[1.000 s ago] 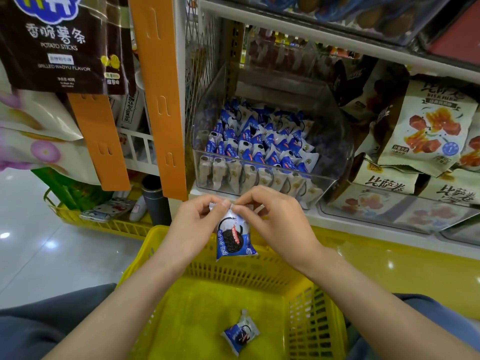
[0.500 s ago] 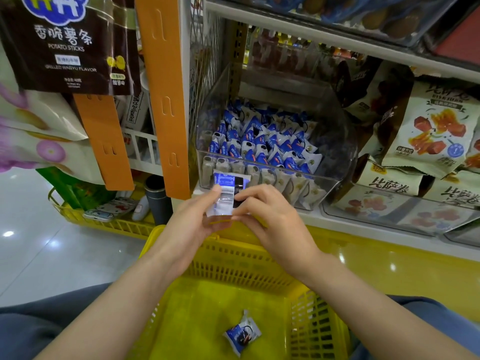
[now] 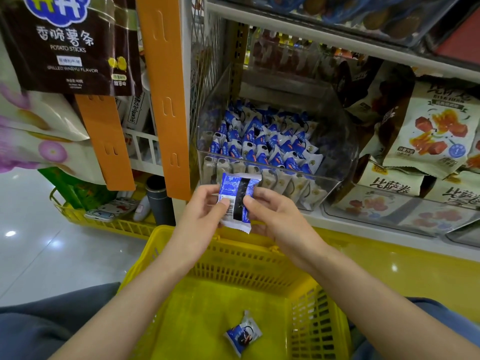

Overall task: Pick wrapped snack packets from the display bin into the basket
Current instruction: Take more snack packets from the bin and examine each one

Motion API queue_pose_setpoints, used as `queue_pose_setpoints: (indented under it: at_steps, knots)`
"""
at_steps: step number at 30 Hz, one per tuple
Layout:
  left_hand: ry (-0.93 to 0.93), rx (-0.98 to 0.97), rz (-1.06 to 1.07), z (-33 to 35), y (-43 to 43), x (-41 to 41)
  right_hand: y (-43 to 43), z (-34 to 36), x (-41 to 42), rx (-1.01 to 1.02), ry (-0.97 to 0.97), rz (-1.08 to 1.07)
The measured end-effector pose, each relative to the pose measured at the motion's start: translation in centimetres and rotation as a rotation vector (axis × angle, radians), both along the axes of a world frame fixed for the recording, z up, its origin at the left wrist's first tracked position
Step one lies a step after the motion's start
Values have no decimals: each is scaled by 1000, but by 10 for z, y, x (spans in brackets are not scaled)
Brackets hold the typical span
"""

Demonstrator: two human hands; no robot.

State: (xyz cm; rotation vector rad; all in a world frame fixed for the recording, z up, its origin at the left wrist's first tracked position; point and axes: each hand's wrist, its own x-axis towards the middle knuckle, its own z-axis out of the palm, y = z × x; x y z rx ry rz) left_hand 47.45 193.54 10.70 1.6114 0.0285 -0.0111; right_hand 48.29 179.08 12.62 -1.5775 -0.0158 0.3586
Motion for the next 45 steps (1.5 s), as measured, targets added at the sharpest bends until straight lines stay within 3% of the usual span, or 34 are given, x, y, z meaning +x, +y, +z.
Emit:
queue_pose_setpoints:
  at_steps: [3,6,18,26,31,36,40,45]
  knots:
    - [-144,170,16,-1,-3,-4,1,-2,1,13,7,-92]
    - [-169,249,-19,-3,-6,-6,3,-5,1,-48,-24,-124]
    - [-91,183,-21,-6,-3,-4,5,-11,1,-26,-125,-96]
    - [-211,537,46,-15,4,-3,8,-22,-2,-294,-271,32]
    - [-280,670,52,-16,6,-4,10,-24,-4,-320,-283,67]
    - [-183,526,39,-11,4,0,10,-26,0,-332,-292,30]
    - [30,77,-105,-4,-4,-3,5,-28,1,-463,-430,-65]
    - [22,42,-27,-3,-8,-1,5,-29,-3,-718,-636,-29]
